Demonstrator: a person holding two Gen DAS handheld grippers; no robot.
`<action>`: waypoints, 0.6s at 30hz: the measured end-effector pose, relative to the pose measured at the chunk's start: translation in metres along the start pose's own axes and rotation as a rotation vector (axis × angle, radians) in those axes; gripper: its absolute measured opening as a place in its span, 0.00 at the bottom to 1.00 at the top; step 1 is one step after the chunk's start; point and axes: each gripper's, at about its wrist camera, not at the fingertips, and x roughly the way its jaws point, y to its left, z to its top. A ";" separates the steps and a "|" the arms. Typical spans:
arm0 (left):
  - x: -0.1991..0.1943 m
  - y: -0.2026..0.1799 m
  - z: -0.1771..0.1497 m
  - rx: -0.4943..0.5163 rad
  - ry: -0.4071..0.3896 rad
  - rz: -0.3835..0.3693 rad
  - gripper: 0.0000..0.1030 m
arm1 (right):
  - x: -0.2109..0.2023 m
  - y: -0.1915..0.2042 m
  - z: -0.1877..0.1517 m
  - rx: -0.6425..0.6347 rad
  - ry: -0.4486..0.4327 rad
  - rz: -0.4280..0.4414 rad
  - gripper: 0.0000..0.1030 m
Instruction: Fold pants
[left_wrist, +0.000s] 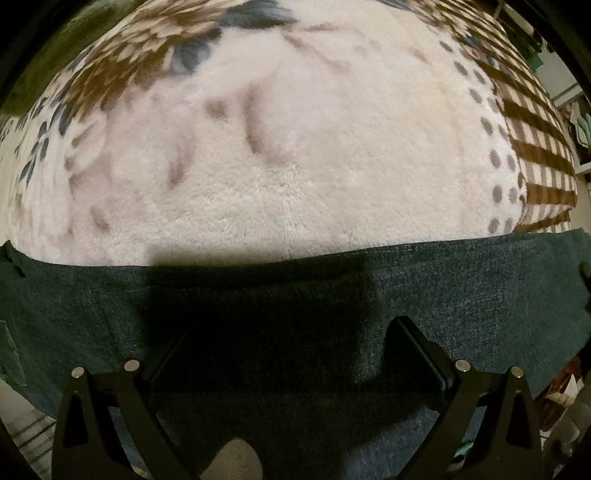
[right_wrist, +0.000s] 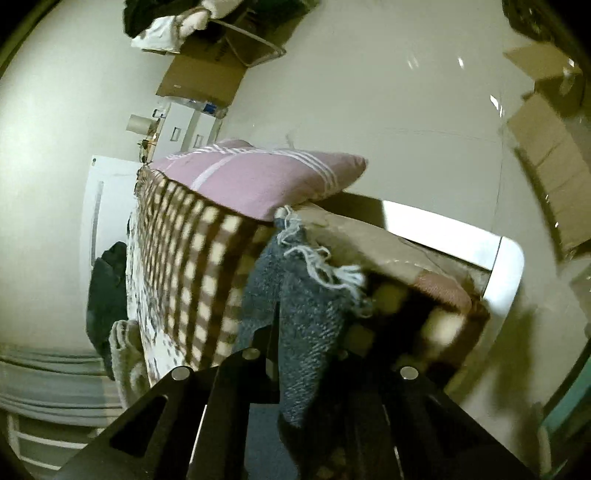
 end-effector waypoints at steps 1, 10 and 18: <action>-0.001 0.000 0.002 0.001 0.002 0.002 1.00 | -0.005 0.009 -0.002 -0.017 -0.011 0.002 0.08; -0.060 0.030 0.001 0.007 -0.145 0.038 1.00 | -0.048 0.121 -0.067 -0.267 -0.020 0.004 0.07; -0.115 0.147 -0.015 -0.158 -0.164 -0.062 1.00 | -0.030 0.217 -0.189 -0.458 0.102 0.035 0.07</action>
